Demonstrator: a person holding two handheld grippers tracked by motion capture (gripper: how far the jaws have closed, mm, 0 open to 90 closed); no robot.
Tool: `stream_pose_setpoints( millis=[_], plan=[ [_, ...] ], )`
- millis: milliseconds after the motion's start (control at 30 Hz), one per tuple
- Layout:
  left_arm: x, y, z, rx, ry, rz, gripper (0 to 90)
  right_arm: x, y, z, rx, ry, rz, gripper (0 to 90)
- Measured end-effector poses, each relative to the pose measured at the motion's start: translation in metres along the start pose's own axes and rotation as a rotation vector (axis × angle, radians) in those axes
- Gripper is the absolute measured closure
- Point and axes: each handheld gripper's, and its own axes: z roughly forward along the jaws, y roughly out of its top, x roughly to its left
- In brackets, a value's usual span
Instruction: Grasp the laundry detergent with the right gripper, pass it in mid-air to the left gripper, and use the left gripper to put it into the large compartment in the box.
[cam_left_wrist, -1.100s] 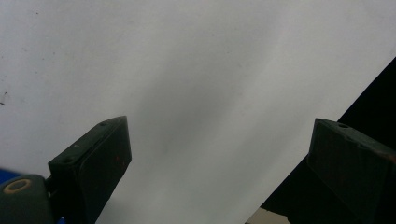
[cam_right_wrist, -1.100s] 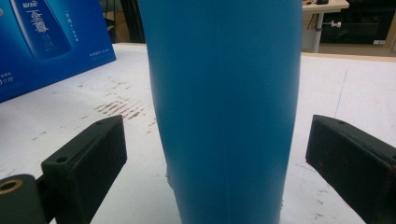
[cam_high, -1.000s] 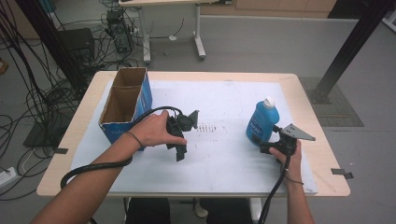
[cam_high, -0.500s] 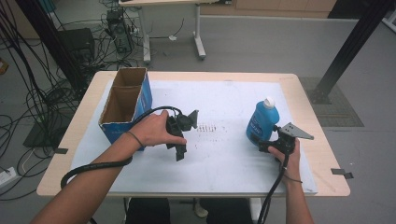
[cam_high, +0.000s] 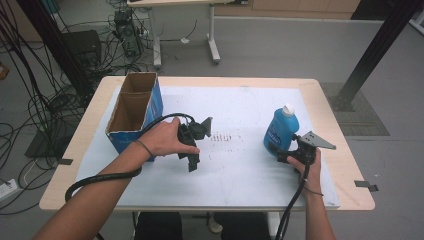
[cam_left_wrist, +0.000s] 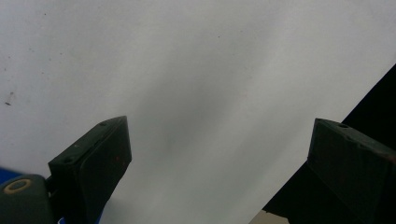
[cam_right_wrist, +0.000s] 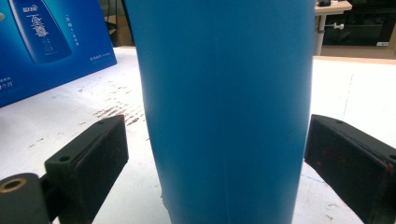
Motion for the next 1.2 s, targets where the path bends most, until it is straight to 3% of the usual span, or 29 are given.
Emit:
stream_pose_setpoints(
  millis=[1200],
  plan=[
    [0.0013,-0.0042,-0.0039,-0.017,0.008,-0.016,6.6,-0.0011,-0.0047,-0.0026,-0.029,0.002,0.012,5.6]
  ],
)
